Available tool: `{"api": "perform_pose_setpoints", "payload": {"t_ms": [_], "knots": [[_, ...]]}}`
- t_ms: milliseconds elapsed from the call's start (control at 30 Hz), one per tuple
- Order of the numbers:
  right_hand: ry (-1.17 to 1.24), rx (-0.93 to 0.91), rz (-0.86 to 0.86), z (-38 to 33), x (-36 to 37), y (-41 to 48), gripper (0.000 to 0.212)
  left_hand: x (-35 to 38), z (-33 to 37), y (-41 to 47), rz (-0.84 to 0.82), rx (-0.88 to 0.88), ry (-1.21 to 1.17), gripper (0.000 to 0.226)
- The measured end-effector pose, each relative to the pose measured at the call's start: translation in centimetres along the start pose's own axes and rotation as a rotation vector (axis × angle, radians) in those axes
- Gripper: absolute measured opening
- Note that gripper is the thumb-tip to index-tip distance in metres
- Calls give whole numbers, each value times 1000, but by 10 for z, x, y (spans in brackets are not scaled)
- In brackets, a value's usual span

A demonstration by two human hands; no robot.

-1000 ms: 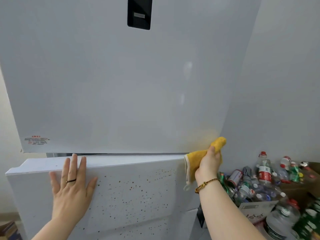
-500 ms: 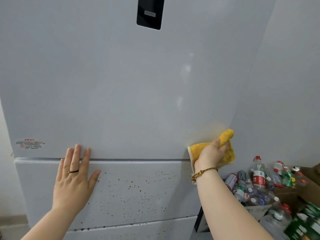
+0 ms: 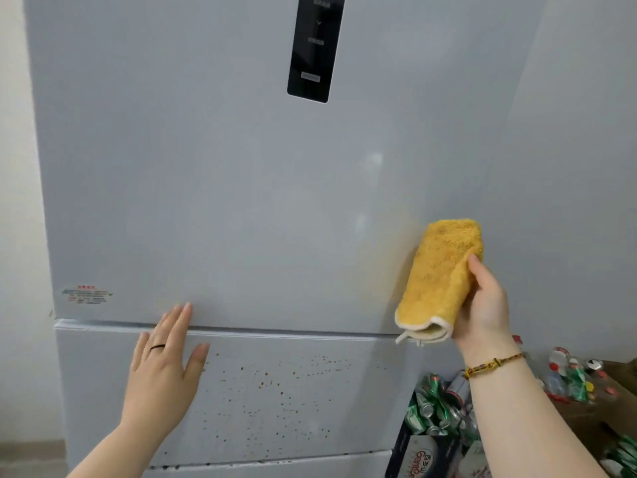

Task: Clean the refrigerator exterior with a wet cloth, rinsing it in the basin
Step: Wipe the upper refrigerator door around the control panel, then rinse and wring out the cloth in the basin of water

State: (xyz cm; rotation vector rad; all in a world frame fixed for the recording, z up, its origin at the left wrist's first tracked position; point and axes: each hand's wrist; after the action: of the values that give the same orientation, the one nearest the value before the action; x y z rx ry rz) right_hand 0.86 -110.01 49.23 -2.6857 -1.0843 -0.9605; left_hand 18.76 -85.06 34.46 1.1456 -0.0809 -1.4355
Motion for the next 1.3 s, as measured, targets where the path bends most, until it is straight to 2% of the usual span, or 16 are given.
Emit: {"api": "perform_pose_setpoints", "payload": {"t_ms": [133, 167, 233, 267, 400, 467, 533, 600, 667, 933, 1067, 1200, 1300], "knots": [[-68, 315, -262, 36, 0, -23, 50, -9, 26, -21, -183, -169, -385, 49], [-88, 381, -310, 48, 2, -29, 49, -13, 32, -27, -211, -199, -453, 46], [-109, 496, -424, 74, 13, -42, 34, -26, 42, -40, -236, -242, -555, 40], [-108, 549, -484, 88, 19, -48, 35, -35, 45, -47, -221, -254, -596, 37], [-176, 826, -731, 149, 40, -78, 38, -81, 37, -73, -160, -335, -624, 34], [-225, 949, -869, 174, 49, -93, 60, -100, 27, -85, -189, -394, -618, 30], [-253, 1056, -1011, 201, 60, -113, 73, -121, 15, -102, -182, -478, -613, 23], [-262, 1121, -1097, 221, 75, -133, 71, -141, 1, -120, -112, -578, -595, 14], [-276, 1159, -1114, 238, 87, -150, 61, -157, -13, -137, -42, -635, -534, 14], [-559, 871, -1413, 293, 166, -268, 36, -255, -65, -224, 228, -804, -377, 18], [-643, 695, -1532, 320, 214, -372, 9, -332, -97, -289, 554, -926, -273, 16], [-640, 452, -1644, 350, 248, -472, 17, -388, -129, -351, 612, -1061, -301, 17], [-594, 316, -1730, 376, 269, -547, 30, -431, -152, -387, 684, -1067, -384, 14]]}}
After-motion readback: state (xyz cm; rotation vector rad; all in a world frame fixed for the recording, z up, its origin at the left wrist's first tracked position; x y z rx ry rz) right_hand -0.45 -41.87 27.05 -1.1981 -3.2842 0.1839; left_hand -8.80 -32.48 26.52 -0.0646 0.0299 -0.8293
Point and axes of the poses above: each hand's wrist, its own y-axis towards the middle knuckle, its own x-axis out of the palm, z = x × y, and after that the axes turned 3 degrees about x, right-handed
